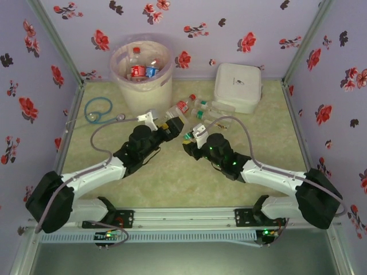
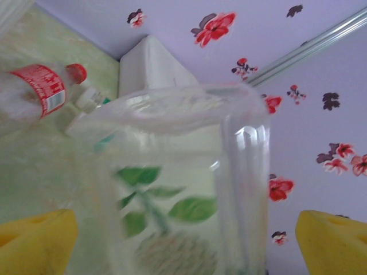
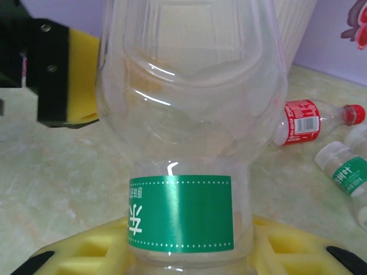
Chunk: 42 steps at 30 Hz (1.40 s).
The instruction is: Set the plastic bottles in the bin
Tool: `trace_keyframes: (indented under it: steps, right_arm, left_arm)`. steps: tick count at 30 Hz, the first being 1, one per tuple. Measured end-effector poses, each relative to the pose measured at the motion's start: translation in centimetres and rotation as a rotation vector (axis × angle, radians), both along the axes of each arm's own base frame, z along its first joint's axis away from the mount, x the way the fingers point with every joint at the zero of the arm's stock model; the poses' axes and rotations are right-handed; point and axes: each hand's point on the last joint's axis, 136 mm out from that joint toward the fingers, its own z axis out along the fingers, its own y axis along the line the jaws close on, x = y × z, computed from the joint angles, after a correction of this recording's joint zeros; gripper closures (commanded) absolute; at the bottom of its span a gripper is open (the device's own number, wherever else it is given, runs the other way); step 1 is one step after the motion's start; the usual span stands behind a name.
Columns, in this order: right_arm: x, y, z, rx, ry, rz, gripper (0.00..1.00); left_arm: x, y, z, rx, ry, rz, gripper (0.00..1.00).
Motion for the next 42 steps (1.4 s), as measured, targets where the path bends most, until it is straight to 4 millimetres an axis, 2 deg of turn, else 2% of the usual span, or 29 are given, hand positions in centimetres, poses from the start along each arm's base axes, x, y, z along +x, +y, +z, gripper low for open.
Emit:
trace_keyframes:
  steps: [7, 10, 12, 13, 16, 17, 19, 22, 24, 26, 29, 31, 34, 36, 38, 41, 42]
  right_arm:
    - [0.3, 0.5, -0.4, 0.008, 0.000, 0.001, 0.65]
    - [0.4, 0.6, -0.1, 0.019, -0.007, 0.000, 0.61]
    - [0.5, 0.7, 0.1, 0.032, -0.007, -0.004, 0.53]
    - [0.5, 0.7, 0.2, 0.036, -0.008, -0.005, 0.45]
    - [0.5, 0.7, 0.2, 0.027, -0.018, 0.000, 0.07]
    - [0.4, 0.6, 0.2, 0.022, -0.023, 0.002, 0.01]
    - [0.5, 0.2, 0.4, 0.003, -0.037, -0.007, 0.01]
    - [0.7, -1.1, 1.5, -0.013, -0.069, -0.051, 0.01]
    - [0.8, -2.3, 2.4, -0.019, -0.094, -0.082, 0.01]
    - [0.9, -3.6, 2.9, -0.022, -0.107, -0.115, 0.01]
    - [0.5, -4.8, 2.2, -0.041, -0.100, -0.138, 0.01]
    - [0.1, -5.4, 1.0, -0.065, -0.076, -0.144, 0.01]
    - [-0.3, -5.9, -0.1, -0.093, -0.044, -0.146, 0.01]
    - [-0.6, -6.2, -0.1, -0.098, -0.040, -0.146, 0.01]
    - [-0.8, -6.5, 0.3, -0.093, -0.044, -0.148, 0.01]
    - [-1.1, -7.1, 1.0, -0.088, -0.052, -0.157, 0.01]
    - [-1.2, -7.3, 1.2, -0.086, -0.056, -0.162, 0.01]
  left_arm:
    - [0.5, -0.3, -0.2, -0.014, 0.015, 0.011, 0.37]
    - [0.8, -0.2, 0.0, -0.004, 0.017, 0.019, 0.43]
    - [0.9, -0.2, 0.2, 0.005, 0.017, 0.020, 0.45]
    - [0.9, -0.2, 0.2, 0.015, 0.017, 0.019, 0.46]
    - [1.0, -0.5, 0.9, 0.029, 0.016, 0.009, 0.49]
    - [1.1, -0.5, 1.3, 0.036, 0.013, 0.008, 0.50]
    - [1.4, -0.2, 2.3, 0.053, -0.001, 0.008, 0.50]
    - [2.3, 1.3, 5.2, 0.087, -0.048, 0.030, 0.51]
    - [3.0, 3.2, 8.3, 0.104, -0.104, 0.068, 0.53]
    - [3.9, 5.9, 12.7, 0.116, -0.187, 0.129, 0.63]
    - [5.1, 10.0, 19.4, 0.122, -0.308, 0.236, 0.78]
    - [5.8, 13.0, 23.7, 0.134, -0.385, 0.321, 0.86]
    - [7.4, 16.4, 27.8, 0.172, -0.452, 0.422, 0.98]
    - [9.1, 18.0, 29.1, 0.212, -0.463, 0.470, 1.00]
    - [11.4, 19.1, 29.1, 0.265, -0.445, 0.504, 1.00]
    - [15.4, 19.8, 27.1, 0.380, -0.378, 0.516, 1.00]
    - [16.8, 19.7, 25.9, 0.428, -0.346, 0.509, 1.00]
